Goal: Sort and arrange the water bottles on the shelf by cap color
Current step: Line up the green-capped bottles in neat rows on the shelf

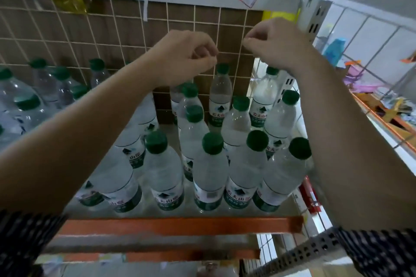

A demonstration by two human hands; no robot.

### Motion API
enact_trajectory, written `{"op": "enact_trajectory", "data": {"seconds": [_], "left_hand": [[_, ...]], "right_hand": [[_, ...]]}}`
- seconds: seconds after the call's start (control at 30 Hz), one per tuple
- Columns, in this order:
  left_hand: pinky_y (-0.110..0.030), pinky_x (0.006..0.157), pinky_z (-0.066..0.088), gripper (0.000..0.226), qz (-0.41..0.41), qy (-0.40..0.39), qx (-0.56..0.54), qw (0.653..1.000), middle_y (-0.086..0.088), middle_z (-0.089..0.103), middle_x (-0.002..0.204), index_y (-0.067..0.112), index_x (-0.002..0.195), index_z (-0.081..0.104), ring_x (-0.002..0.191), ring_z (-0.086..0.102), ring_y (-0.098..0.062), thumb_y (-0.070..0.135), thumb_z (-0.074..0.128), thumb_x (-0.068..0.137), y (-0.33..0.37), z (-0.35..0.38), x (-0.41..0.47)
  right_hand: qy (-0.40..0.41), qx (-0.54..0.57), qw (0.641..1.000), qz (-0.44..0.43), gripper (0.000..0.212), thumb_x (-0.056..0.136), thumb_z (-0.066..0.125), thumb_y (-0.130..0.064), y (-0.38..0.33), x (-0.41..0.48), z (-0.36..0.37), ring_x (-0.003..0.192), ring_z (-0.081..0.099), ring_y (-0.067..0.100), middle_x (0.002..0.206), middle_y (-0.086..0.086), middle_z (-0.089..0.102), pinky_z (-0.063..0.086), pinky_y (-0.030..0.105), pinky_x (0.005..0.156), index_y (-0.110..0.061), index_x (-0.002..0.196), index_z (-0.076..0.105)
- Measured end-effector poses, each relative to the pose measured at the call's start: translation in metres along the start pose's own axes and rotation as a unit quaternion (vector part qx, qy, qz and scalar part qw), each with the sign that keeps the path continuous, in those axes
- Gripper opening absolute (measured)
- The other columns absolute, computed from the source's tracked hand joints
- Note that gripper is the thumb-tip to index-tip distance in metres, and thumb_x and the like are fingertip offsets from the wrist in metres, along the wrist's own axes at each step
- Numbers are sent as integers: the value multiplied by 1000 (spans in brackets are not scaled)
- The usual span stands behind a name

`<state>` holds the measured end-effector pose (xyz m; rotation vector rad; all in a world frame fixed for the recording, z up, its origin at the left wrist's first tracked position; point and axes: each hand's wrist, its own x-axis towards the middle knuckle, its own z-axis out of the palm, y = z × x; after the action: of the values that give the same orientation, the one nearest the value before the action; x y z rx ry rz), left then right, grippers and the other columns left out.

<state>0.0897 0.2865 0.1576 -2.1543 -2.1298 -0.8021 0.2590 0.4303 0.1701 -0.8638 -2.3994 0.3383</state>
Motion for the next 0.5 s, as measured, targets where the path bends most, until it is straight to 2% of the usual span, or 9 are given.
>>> {"op": "enact_trajectory", "data": {"seconds": [0.07,0.17,0.3,0.43,0.5], "left_hand": [[-11,74,41,26,-6,-31,14,999,10,62,106,23,120,60,91,56,5,36,51,99,-22,-1,15],[-16,77,44,25,-14,-56,28,998,3,65,110,20,118,60,95,60,-6,34,53,98,-53,1,35],[-24,82,47,30,-26,-87,65,994,-2,63,115,18,123,58,102,59,-14,33,55,97,-83,12,58],[-33,92,48,45,-49,-175,149,972,-9,56,128,15,137,47,113,55,-21,32,57,96,-108,31,71],[-33,92,49,44,-58,-202,163,964,-9,57,127,14,136,48,111,56,-21,26,59,95,-118,40,73]], "right_hand": [[-32,-11,999,5,24,96,55,-33,2,17,5,72,47,-3,98,-6,58,32,15,61,-19,109,70],[-96,-39,995,14,23,95,58,-34,6,45,12,83,55,10,105,-2,62,42,26,75,-19,108,71],[-168,-124,978,-10,25,94,59,-34,17,75,34,96,52,13,115,-1,65,39,27,81,-23,114,70],[-272,-124,954,-35,34,96,58,-34,27,84,65,101,52,12,125,0,61,36,28,85,-22,127,60],[-287,-151,943,-69,39,94,61,-34,32,86,80,110,54,16,129,1,59,38,28,87,-20,131,58]]}}
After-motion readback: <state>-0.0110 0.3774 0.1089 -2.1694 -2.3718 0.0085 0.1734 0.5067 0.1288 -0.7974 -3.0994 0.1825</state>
